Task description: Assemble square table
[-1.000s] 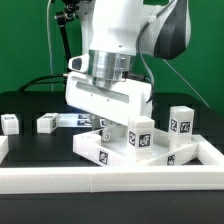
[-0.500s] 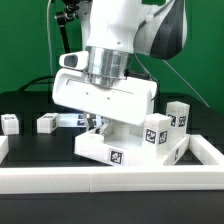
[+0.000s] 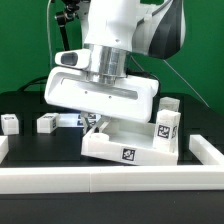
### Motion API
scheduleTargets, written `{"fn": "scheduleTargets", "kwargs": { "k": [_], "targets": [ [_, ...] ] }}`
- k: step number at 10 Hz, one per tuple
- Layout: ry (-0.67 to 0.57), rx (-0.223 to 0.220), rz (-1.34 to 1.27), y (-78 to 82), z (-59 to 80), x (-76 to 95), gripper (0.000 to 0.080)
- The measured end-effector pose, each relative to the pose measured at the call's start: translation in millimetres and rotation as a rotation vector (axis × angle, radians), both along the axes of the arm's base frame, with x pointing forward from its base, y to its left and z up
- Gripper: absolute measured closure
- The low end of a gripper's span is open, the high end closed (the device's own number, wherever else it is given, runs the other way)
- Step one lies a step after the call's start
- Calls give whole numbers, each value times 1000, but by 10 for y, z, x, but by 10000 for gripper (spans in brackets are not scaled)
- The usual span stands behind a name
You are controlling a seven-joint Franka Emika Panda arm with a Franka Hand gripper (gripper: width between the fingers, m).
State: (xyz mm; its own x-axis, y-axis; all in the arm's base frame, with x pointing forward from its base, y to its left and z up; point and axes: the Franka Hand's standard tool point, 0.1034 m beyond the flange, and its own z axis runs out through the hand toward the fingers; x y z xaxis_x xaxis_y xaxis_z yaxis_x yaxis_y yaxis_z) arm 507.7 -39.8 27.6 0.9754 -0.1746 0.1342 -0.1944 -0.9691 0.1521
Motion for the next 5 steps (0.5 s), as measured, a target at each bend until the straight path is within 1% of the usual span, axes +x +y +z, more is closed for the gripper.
{"fn": "scheduleTargets", "kwargs": {
  "k": [2,5],
  "targets": [
    [11,-23,138,43,41,99,735],
    [22,-47,280,18,69,148,735]
  ]
}}
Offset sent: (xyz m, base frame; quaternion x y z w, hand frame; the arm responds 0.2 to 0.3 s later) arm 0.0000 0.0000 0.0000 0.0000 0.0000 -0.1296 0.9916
